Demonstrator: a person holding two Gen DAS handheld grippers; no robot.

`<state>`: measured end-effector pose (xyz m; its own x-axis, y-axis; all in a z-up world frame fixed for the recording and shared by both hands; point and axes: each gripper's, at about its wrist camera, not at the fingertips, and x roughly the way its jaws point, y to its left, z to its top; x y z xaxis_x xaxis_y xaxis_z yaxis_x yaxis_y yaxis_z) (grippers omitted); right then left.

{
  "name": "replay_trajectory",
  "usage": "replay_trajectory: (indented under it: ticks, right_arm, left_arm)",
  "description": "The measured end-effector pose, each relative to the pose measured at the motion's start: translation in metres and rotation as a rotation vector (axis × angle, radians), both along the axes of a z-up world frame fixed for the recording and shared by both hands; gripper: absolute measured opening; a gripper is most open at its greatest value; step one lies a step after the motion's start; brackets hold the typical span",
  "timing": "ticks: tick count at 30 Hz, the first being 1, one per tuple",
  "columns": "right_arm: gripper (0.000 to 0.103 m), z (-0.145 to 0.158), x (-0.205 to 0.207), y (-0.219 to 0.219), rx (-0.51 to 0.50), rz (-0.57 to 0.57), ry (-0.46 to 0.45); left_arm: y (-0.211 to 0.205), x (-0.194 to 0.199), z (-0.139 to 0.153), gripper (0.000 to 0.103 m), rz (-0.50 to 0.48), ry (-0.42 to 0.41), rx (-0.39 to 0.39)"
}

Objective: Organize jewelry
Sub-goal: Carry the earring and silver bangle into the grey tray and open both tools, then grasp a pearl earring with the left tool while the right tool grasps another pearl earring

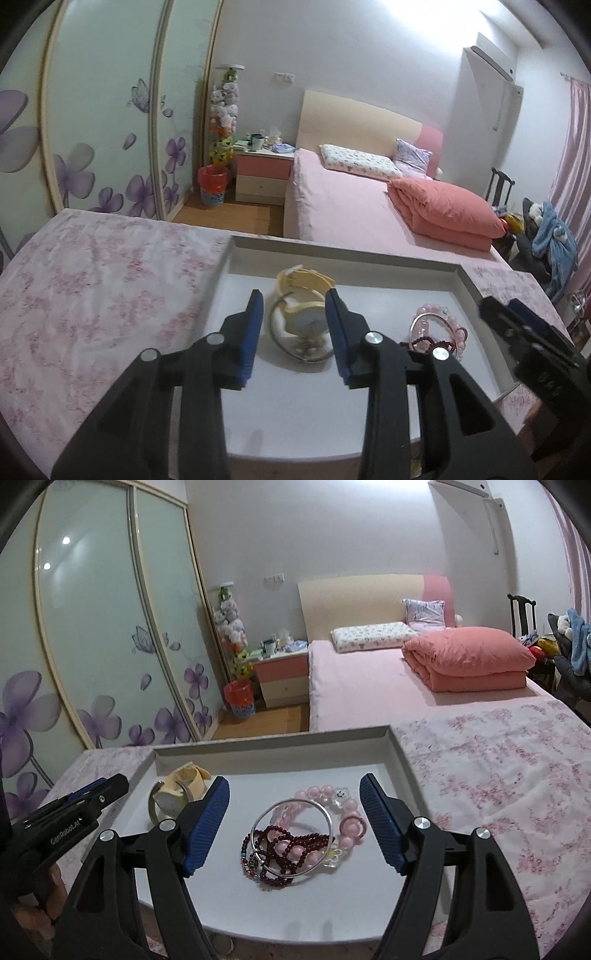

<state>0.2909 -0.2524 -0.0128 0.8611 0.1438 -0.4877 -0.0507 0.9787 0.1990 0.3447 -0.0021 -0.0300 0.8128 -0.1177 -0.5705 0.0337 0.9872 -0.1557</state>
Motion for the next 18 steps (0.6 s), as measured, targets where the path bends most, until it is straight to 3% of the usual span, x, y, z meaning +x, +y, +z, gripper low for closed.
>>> replay_trajectory:
  ticks: [9,18]
  right_arm:
    - [0.073,0.016,-0.039,-0.008,-0.022,0.008,-0.061]
    - [0.073,0.009,-0.076,-0.016,-0.028,0.041,-0.05]
  left_arm:
    - [0.005,-0.043,0.004,0.035,-0.037,0.015,0.024]
    - [-0.036,-0.102,-0.036,0.035,-0.292,0.156,0.058]
